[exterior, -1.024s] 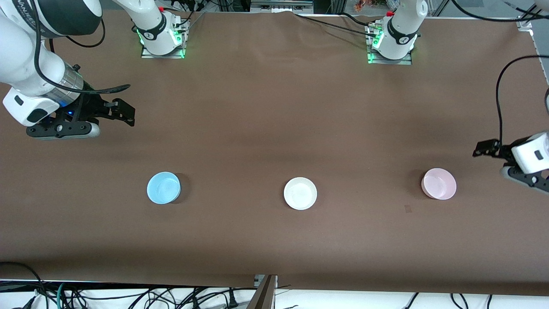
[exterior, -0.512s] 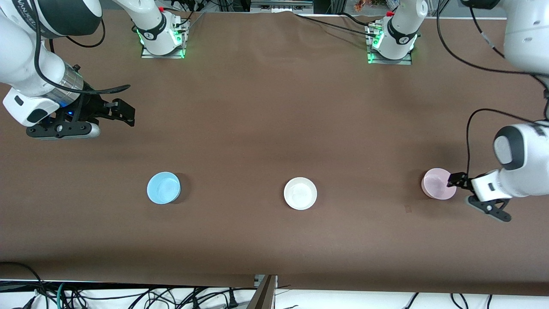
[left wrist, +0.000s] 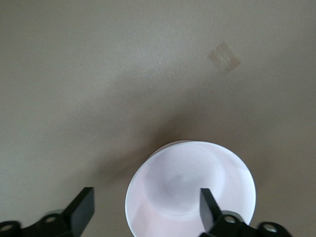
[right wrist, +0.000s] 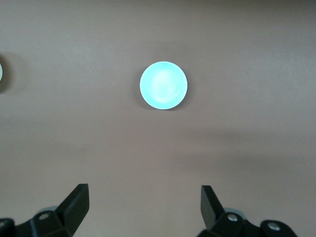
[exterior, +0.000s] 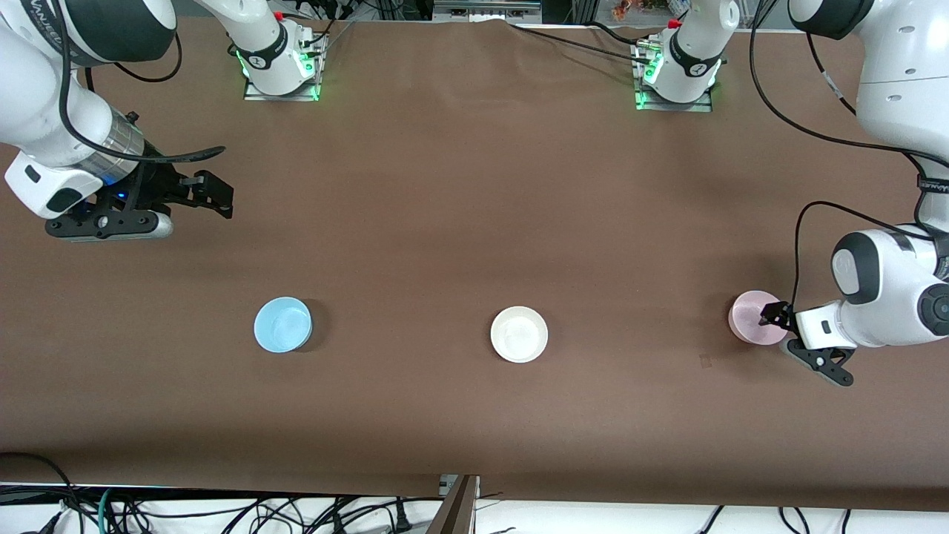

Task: Stack pink and blue bowls on white bowl
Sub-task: 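Reach the left gripper down to the pink bowl rim and grasp it, then carry the pink bowl with the left gripper onto the white bowl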

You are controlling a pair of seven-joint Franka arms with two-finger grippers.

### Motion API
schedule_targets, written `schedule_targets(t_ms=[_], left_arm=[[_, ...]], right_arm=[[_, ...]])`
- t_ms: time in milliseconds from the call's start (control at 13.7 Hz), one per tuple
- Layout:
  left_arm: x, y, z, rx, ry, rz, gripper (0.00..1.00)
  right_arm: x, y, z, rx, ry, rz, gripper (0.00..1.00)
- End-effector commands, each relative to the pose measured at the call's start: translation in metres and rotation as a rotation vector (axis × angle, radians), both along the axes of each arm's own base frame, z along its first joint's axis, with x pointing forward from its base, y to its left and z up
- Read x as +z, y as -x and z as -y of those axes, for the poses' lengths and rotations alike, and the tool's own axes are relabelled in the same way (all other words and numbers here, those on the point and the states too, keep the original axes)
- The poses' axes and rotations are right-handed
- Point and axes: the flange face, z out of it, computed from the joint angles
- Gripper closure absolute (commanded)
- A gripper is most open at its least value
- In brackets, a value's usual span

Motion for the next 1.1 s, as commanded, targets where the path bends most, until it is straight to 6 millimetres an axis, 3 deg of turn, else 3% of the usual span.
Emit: schedule_targets(t_ms=[0,220,585,732,951,1024], left_arm=[[-0.007,-0.002,-0.008,-0.053,0.015,-0.004,0.51],[-0.011,-0.001,-0.011,-0.091,0.022,-0.008,1.00],[-0.004,-0.002,-0.013,-0.082,0.028,0.003,1.00],[0.002,0.000,-0.003,-0.089,0.044,-0.032,1.00],[0.037,0.002,0.041,-0.138,0.099,-0.101,1.00],[0.051,0.000,0.065,-0.166,0.118,-0.097,1.00]], right_arm=[[0.004,-0.003,0.000,0.002,0.010,0.008,0.00],[0.004,-0.003,0.000,-0.003,0.010,0.008,0.00],[0.004,-0.003,0.001,-0.003,0.008,0.009,0.00],[0.004,-0.003,0.001,-0.008,0.009,0.010,0.00],[0.000,-0.005,0.002,-0.012,0.014,0.003,0.00],[-0.002,-0.006,0.004,-0.018,0.012,-0.002,0.00]])
